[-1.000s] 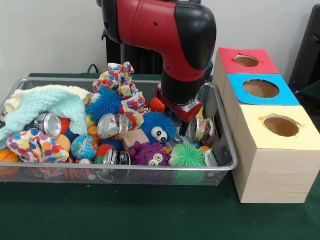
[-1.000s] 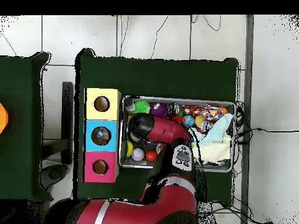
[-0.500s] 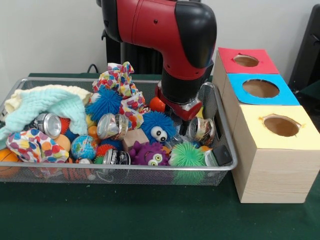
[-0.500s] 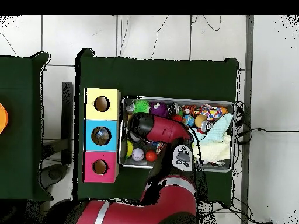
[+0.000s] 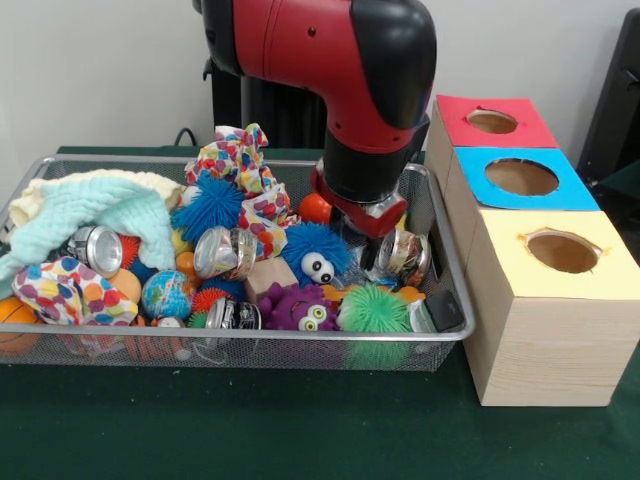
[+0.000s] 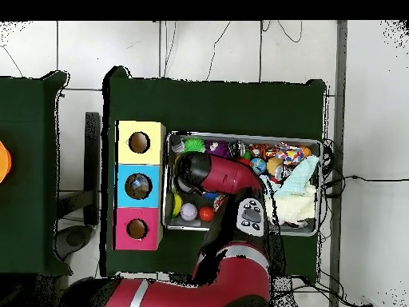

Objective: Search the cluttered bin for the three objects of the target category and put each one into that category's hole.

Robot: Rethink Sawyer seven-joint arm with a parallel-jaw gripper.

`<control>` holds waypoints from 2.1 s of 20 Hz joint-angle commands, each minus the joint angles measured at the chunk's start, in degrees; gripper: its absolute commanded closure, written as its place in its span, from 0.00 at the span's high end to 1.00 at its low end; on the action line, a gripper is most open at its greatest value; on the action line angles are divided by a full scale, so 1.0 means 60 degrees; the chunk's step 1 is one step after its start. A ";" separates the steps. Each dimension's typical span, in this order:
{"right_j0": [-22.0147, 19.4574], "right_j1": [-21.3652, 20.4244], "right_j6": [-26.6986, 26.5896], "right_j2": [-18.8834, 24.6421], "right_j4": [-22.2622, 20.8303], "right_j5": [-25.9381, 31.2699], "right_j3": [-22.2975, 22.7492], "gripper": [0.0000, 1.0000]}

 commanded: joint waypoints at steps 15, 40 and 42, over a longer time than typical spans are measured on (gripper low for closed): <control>-0.0154 0.0699 0.0371 0.0443 -0.0438 0.0387 -0.1364 1.00; -0.0371 0.1486 0.0349 0.0805 -0.0361 -0.0858 -0.0896 1.00; -0.0387 0.1676 0.0352 0.0835 -0.0378 -0.1045 -0.0941 1.00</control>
